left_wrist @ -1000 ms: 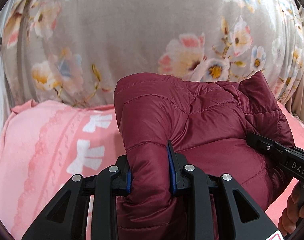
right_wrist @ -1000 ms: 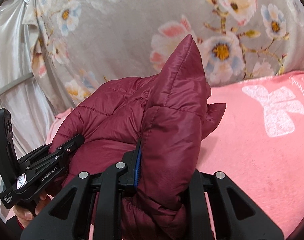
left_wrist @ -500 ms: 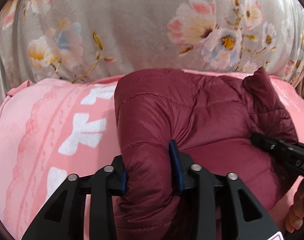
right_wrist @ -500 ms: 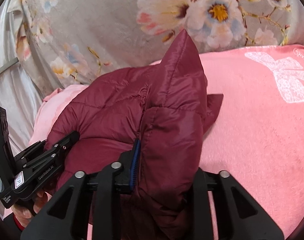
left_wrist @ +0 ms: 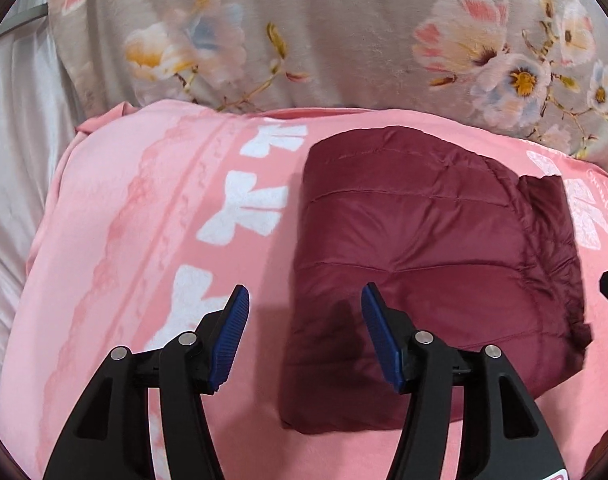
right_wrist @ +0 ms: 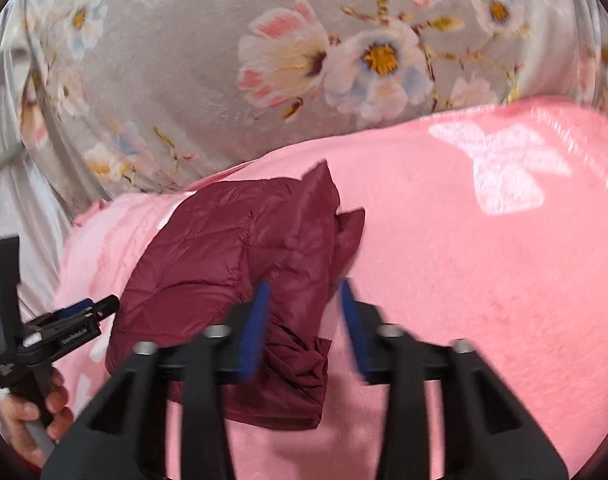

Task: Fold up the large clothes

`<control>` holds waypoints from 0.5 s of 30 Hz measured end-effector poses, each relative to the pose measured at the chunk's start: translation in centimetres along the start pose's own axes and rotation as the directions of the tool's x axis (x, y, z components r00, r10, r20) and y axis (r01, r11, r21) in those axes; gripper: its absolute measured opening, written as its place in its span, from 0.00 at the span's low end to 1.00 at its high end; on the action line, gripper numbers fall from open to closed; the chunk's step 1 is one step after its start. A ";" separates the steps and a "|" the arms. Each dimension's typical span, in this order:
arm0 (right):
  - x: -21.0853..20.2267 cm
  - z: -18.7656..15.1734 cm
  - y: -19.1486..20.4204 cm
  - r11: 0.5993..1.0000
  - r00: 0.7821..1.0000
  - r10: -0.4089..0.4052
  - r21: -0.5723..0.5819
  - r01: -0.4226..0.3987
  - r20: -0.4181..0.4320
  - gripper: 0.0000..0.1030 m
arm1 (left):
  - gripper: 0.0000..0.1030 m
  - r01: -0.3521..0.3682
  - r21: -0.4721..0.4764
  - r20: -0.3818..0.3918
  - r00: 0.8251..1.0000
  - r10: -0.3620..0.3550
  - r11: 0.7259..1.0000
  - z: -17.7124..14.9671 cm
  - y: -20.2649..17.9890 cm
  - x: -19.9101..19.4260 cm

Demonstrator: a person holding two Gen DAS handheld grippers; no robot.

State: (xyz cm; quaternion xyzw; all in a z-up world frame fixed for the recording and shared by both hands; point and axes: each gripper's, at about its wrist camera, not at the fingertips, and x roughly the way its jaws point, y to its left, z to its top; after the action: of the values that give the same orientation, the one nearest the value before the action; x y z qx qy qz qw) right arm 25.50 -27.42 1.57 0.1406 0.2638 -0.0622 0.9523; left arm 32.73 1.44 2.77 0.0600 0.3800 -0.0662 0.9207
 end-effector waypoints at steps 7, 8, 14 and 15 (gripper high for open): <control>2.8 -0.9 5.0 0.977 0.993 -0.116 -0.180 0.113 -0.007 0.17 | 0.56 -0.009 -0.017 -0.045 0.999 0.008 1.000 -0.5 -2.5 0.8; 3.6 -1.2 5.1 0.978 0.993 -0.120 -0.176 0.114 -0.022 0.17 | 0.56 -0.003 -0.027 -0.059 0.998 0.002 1.000 -0.7 -2.6 1.2; 6.2 -3.4 4.8 0.981 0.989 -0.130 -0.151 0.118 -0.074 0.17 | 0.57 -0.039 -0.031 -0.050 0.998 0.037 0.999 -1.8 -3.1 2.7; 6.4 -3.6 4.8 0.982 0.989 -0.132 -0.149 0.120 -0.073 0.17 | 0.57 -0.042 -0.028 -0.046 0.998 0.041 0.999 -1.9 -3.2 2.8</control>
State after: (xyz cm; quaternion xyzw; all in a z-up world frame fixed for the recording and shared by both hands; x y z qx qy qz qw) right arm 30.15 -22.03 -3.60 0.0570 0.3150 -0.0973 0.9424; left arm 32.86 -1.63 -0.78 0.0559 0.4002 -0.0401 0.9138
